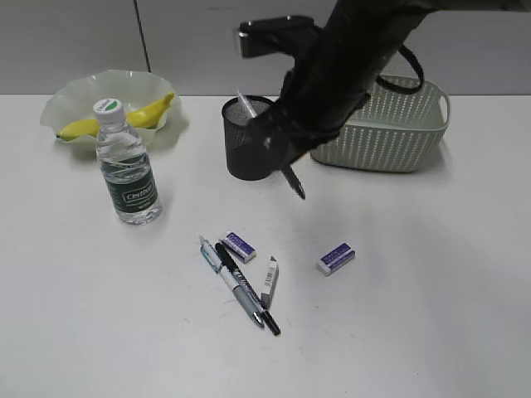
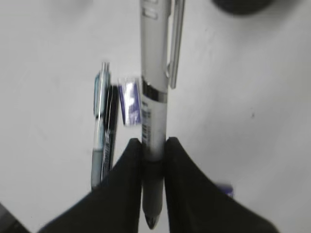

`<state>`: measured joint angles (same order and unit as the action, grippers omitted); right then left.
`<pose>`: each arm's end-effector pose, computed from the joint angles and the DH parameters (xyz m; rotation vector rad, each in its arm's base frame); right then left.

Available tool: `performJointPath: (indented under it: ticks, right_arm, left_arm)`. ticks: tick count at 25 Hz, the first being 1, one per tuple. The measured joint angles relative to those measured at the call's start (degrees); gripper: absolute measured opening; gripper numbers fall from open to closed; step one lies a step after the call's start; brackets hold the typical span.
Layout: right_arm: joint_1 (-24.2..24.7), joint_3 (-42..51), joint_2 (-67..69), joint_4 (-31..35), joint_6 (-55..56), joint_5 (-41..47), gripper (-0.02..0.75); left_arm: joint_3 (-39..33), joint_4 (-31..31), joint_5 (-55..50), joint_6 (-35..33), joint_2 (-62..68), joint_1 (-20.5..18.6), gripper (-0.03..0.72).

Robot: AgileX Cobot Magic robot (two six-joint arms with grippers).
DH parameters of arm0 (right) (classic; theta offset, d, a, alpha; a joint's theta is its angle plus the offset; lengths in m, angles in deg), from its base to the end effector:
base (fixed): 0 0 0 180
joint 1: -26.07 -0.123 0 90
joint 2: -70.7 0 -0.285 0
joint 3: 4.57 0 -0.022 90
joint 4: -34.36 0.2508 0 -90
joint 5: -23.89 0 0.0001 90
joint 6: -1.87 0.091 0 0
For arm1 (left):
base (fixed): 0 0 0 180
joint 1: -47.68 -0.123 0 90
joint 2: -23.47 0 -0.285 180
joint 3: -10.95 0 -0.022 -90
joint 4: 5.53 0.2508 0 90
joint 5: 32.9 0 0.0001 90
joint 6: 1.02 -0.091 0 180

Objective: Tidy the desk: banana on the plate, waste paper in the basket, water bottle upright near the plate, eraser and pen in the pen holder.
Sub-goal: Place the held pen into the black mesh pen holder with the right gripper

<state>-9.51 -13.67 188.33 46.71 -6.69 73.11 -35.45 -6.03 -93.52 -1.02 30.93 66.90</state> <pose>0.3264 0.2516 0.2339 -0.9040 2.6331 0.3867 -0.0099 0.0027 0.2879 0.3353 1.9769 -0.2256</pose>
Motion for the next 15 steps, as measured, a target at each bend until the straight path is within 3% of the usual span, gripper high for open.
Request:
performJointPath:
  ticks: [12,15]
  right_arm:
    - [0.0,-0.02,2.85,-4.46,-0.11,-45.87,0.108]
    - [0.0,-0.02,6.16,-4.77,-0.11,-53.41,0.108]
  left_arm:
    - [0.0,0.0,0.0,0.0,0.0,0.0,0.426]
    - [0.0,0.0,0.0,0.0,0.0,0.0,0.426]
